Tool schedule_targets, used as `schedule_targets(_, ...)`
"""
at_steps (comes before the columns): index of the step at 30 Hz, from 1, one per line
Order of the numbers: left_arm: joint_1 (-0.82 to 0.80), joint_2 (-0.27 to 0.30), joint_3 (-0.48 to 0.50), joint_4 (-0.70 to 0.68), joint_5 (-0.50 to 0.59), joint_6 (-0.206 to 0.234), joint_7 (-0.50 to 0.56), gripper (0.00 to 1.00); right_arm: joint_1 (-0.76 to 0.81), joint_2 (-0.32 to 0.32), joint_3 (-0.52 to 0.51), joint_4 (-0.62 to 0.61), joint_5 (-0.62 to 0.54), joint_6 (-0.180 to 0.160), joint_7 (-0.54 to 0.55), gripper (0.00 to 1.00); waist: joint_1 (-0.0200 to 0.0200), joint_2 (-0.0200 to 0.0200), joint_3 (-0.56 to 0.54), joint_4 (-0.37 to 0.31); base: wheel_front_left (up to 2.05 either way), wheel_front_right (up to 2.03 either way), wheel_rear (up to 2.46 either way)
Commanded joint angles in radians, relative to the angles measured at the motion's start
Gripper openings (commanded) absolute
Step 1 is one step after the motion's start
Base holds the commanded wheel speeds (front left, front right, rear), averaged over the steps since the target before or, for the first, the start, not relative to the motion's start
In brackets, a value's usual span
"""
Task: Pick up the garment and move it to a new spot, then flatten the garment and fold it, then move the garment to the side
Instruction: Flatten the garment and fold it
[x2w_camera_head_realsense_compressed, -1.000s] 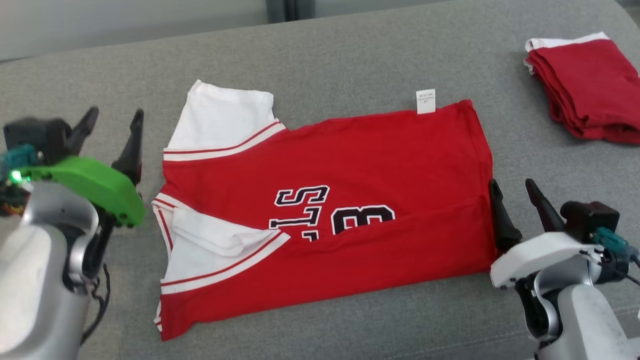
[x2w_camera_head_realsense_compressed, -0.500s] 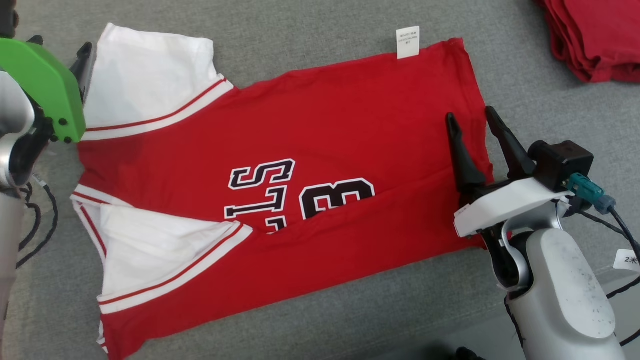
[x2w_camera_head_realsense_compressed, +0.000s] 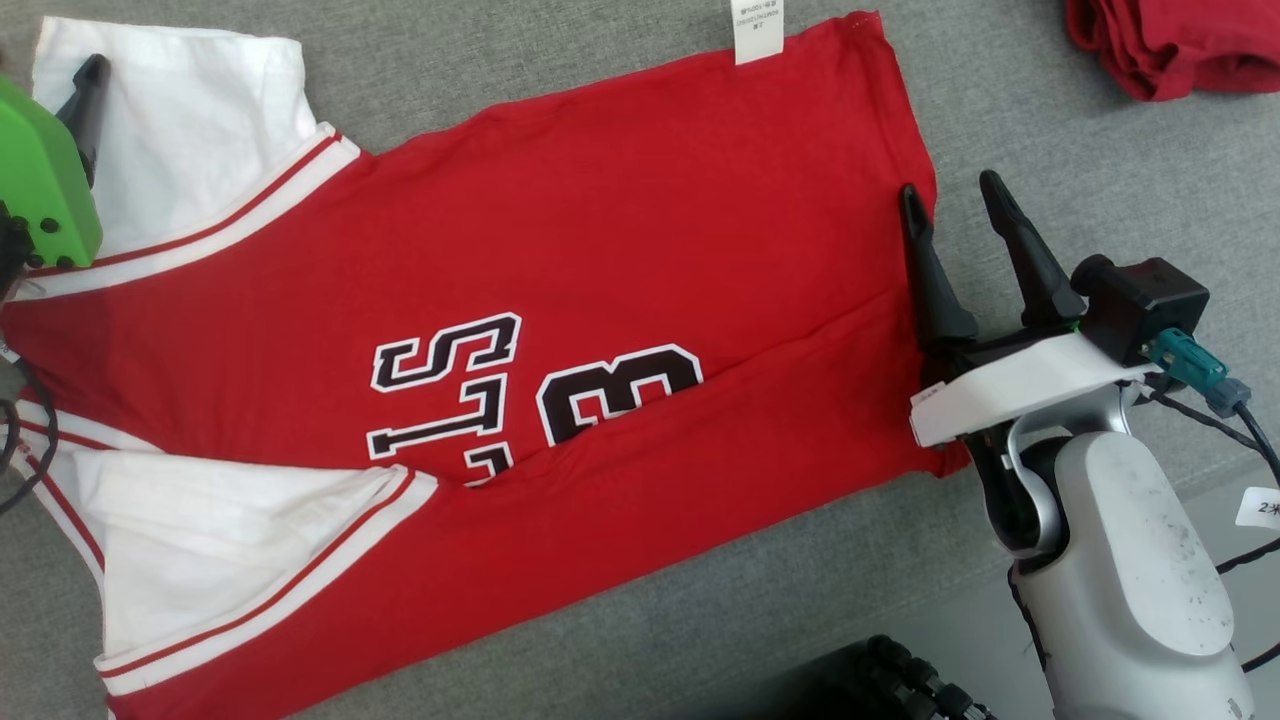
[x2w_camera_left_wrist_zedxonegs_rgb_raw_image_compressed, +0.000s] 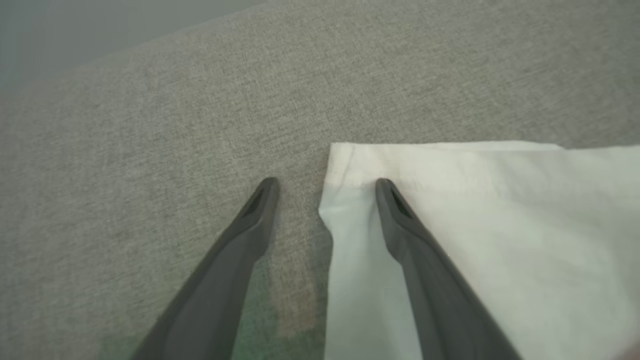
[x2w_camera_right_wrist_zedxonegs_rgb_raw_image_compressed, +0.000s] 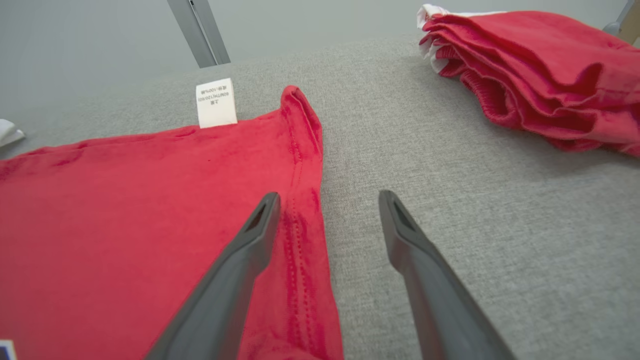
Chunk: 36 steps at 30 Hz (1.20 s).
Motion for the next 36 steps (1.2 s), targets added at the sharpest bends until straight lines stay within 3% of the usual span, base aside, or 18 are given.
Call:
schedule_targets(1, 0.03, -0.007, -0.02, 0.013, -0.005, 0.002, 0.019, 0.97, -0.018, -0.001, 0.0, -0.009, -0.007, -0.001, 0.002, 1.0, -0.0001, 0.0, 0.0, 0.002, 0.0, 0.0, 0.0)
schedule_targets(3, 0.033, -0.01, -0.024, 0.006, -0.008, 0.002, 0.023, 0.41, -0.031, -0.001, 0.004, -0.014, -0.014, -0.002, 0.005, 1.0, -0.0001, 0.0, 0.001, 0.004, 0.0, 0.0, 0.0)
schedule_targets(5, 0.033, -0.017, -0.031, 0.0, -0.011, -0.003, 0.026, 0.0, -0.044, -0.001, 0.006, -0.017, -0.023, -0.002, 0.011, 1.0, -0.0001, 0.0, 0.0, 0.01, 0.0, 0.0, 0.0)
schedule_targets(15, 0.021, -0.079, -0.076, -0.051, -0.004, -0.023, -0.07, 0.0, -0.208, -0.017, -0.036, 0.078, -0.147, -0.002, 0.111, 1.0, -0.0001, 0.0, -0.04, 0.091, 0.0, 0.0, 0.0)
schedule_targets(24, 0.037, -0.135, -0.122, -0.116, -0.021, -0.037, -0.136, 0.0, -0.348, -0.126, -0.001, 0.275, -0.19, -0.002, 0.242, 1.0, -0.0001, 0.0, -0.056, 0.187, 0.0, 0.0, 0.0)
schedule_targets(25, 0.04, -0.14, -0.124, -0.117, -0.024, -0.038, -0.144, 0.0, -0.356, -0.139, 0.006, 0.294, -0.191, -0.002, 0.263, 0.84, -0.0001, 0.0, -0.06, 0.195, 0.0, 0.0, 0.0)
schedule_targets(26, 0.043, -0.143, -0.124, -0.118, -0.024, -0.038, -0.152, 0.0, -0.361, -0.147, 0.013, 0.307, -0.191, -0.002, 0.28, 0.46, -0.0001, 0.0, -0.063, 0.2, 0.0, 0.0, 0.0)
schedule_targets(27, 0.046, -0.147, -0.126, -0.118, -0.025, -0.038, -0.157, 0.0, -0.366, -0.156, 0.019, 0.316, -0.189, -0.002, 0.294, 0.4, -0.0001, 0.0, -0.066, 0.205, 0.0, 0.0, 0.0)
schedule_targets(29, 0.051, -0.15, -0.128, -0.112, -0.028, -0.038, -0.171, 0.0, -0.368, -0.171, 0.027, 0.329, -0.183, -0.002, 0.318, 0.08, -0.0001, 0.0, -0.076, 0.212, 0.0, 0.0, 0.0)
schedule_targets(30, 0.054, -0.153, -0.128, -0.109, -0.03, -0.038, -0.178, 0.0, -0.369, -0.177, 0.029, 0.327, -0.18, -0.002, 0.322, 0.0, -0.0001, 0.0, -0.083, 0.215, 0.0, 0.0, 0.0)
schedule_targets(36, 0.061, -0.165, -0.129, -0.082, -0.034, -0.04, -0.223, 0.0, -0.372, -0.182, 0.02, 0.315, -0.176, -0.002, 0.321, 0.0, -0.0001, 0.0, -0.127, 0.219, 0.0, 0.0, 0.0)
